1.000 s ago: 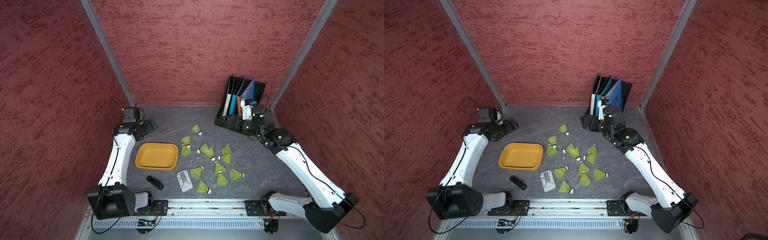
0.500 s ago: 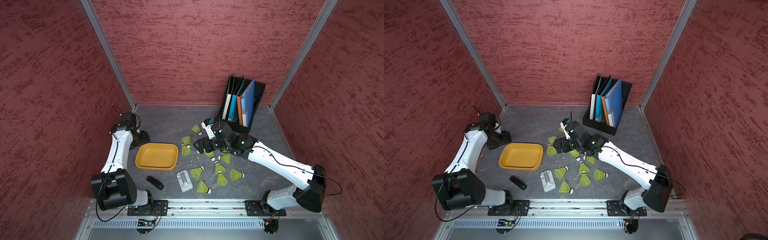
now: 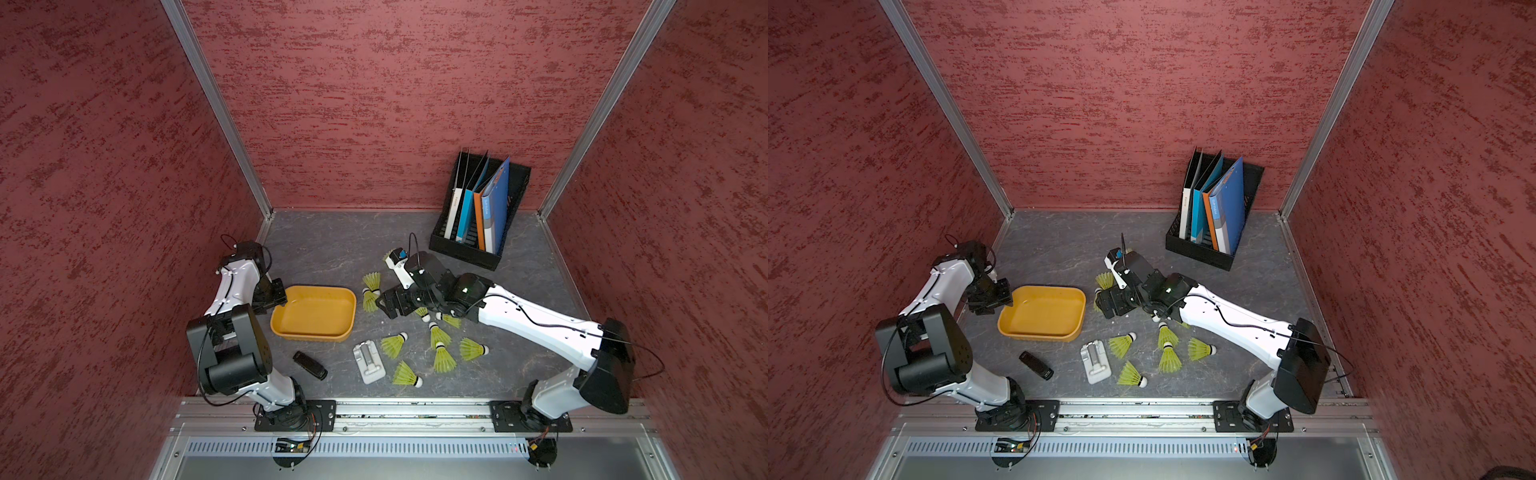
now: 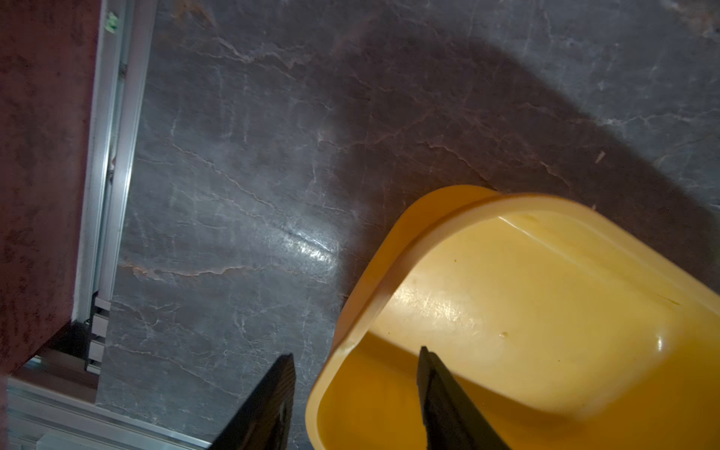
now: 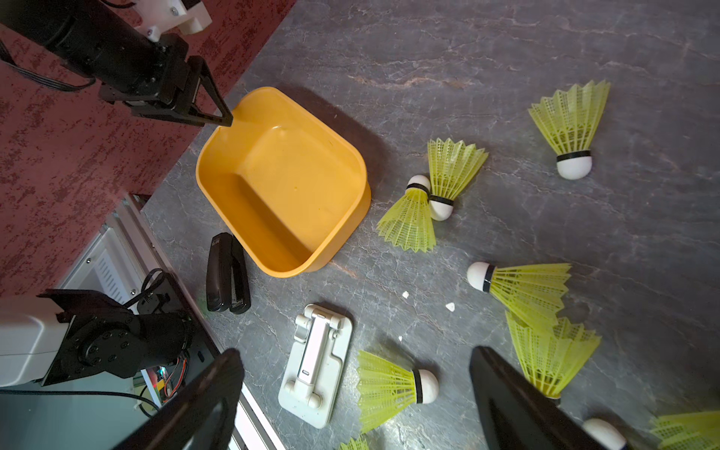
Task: Put the shuttlecocks into the storage box
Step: Move the storage box to the center of the board.
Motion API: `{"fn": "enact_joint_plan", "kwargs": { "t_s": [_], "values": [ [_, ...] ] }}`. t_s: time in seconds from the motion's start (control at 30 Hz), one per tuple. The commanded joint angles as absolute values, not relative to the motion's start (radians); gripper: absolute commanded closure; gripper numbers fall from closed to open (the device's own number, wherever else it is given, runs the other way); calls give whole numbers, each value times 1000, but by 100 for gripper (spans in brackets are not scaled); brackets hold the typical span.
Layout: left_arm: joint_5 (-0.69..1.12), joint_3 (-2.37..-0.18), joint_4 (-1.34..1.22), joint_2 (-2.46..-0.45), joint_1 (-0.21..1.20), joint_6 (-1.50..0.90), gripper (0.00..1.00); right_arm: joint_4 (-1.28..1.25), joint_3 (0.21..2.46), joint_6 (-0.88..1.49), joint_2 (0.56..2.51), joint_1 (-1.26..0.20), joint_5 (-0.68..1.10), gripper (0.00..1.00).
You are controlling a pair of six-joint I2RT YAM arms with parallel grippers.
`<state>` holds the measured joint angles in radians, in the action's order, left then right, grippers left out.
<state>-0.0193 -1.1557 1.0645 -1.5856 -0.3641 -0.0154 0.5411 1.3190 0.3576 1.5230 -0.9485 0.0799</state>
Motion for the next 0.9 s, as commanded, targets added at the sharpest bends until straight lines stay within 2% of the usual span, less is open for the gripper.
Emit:
{"fn": "enact_joint_plan", "kwargs": {
  "t_s": [0.0, 0.17, 0.33, 0.7, 0.87],
  "values": [
    [-10, -1158, 1027, -1602, -371, 4, 48, 492, 1305, 352, 1548, -954, 116, 6],
    [-36, -1153, 1013, -1630, -373, 11, 50, 445, 1295, 400, 1591, -953, 165, 6],
    [-59, -1146, 985, -1654, -373, 11, 58, 438, 1308, 414, 1625, -954, 181, 6],
    [-87, -1145, 958, -1680, -371, 5, 84, 458, 1337, 407, 1651, -953, 177, 6],
    [-117, -1146, 950, -1672, -373, -1, 93, 469, 1344, 401, 1650, -951, 164, 7]
  ]
}}
